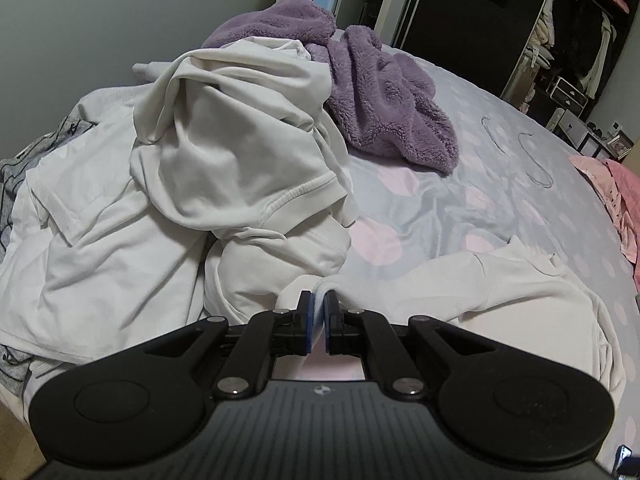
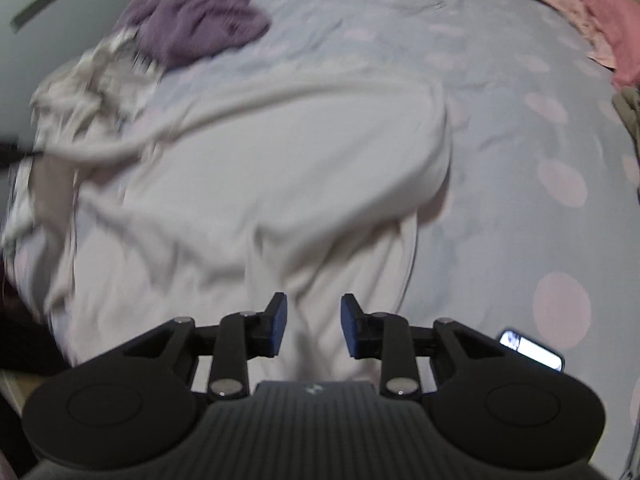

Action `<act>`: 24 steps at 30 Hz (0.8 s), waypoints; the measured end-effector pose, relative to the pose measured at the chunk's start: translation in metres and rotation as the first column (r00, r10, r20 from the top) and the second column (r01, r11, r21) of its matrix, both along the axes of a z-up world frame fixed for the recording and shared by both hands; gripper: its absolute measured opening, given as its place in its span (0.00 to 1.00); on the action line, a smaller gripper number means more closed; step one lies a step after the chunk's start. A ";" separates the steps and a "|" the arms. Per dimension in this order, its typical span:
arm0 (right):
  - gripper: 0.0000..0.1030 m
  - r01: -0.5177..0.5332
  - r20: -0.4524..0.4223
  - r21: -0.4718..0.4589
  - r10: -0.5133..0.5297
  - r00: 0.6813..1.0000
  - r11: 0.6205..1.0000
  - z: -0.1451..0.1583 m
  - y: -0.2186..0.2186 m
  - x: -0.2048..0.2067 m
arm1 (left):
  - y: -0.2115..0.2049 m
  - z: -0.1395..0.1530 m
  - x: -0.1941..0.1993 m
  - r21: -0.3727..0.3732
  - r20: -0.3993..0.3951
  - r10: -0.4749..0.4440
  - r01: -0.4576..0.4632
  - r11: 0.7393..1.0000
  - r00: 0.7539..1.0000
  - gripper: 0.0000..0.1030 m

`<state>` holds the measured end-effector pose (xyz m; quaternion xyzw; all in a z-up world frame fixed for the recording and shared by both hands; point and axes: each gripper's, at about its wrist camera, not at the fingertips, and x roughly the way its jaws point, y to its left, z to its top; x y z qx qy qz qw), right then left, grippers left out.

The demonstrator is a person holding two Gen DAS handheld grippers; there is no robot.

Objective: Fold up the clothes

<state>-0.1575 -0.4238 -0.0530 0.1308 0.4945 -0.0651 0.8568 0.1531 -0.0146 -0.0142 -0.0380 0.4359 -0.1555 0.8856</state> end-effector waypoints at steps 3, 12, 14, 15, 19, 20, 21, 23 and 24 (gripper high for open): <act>0.33 -0.066 -0.057 -0.037 0.064 0.996 0.997 -0.013 0.011 -0.013 | -0.003 0.000 0.000 -0.005 -0.006 0.002 -0.002 1.000 1.000 0.02; 0.04 -0.043 -0.148 -0.034 0.038 0.988 0.998 -0.028 0.006 -0.023 | -0.011 0.008 -0.004 -0.015 0.006 -0.015 0.015 1.000 1.000 0.02; 0.04 0.006 -0.120 -0.037 -0.011 0.993 0.999 -0.011 -0.002 -0.026 | -0.009 0.007 -0.004 -0.016 -0.001 -0.003 0.003 1.000 1.000 0.02; 0.04 0.038 -0.105 -0.034 -0.041 0.994 0.999 -0.001 -0.009 -0.029 | -0.007 0.007 -0.004 -0.023 -0.009 0.005 -0.005 1.000 1.000 0.02; 0.04 0.160 -0.043 -0.088 -0.165 0.985 0.983 0.047 -0.042 -0.046 | -0.002 0.005 0.000 -0.052 -0.038 0.029 -0.031 0.998 0.999 0.02; 0.04 0.194 -0.027 -0.105 -0.198 0.980 0.975 0.060 -0.053 -0.052 | -0.002 0.005 0.001 -0.055 -0.040 0.031 -0.033 0.998 0.999 0.02; 0.04 0.225 -0.011 -0.124 -0.228 0.974 0.966 0.073 -0.065 -0.058 | -0.004 0.005 0.001 -0.055 -0.039 0.031 -0.033 0.998 0.999 0.02; 0.04 0.279 -0.004 -0.188 -0.285 0.959 0.942 0.093 -0.086 -0.066 | -0.006 0.005 0.001 -0.055 -0.038 0.030 -0.032 0.998 0.999 0.02; 0.04 0.304 -0.001 -0.221 -0.312 0.950 0.927 0.102 -0.097 -0.070 | -0.007 0.006 0.001 -0.055 -0.038 0.029 -0.031 0.998 0.999 0.02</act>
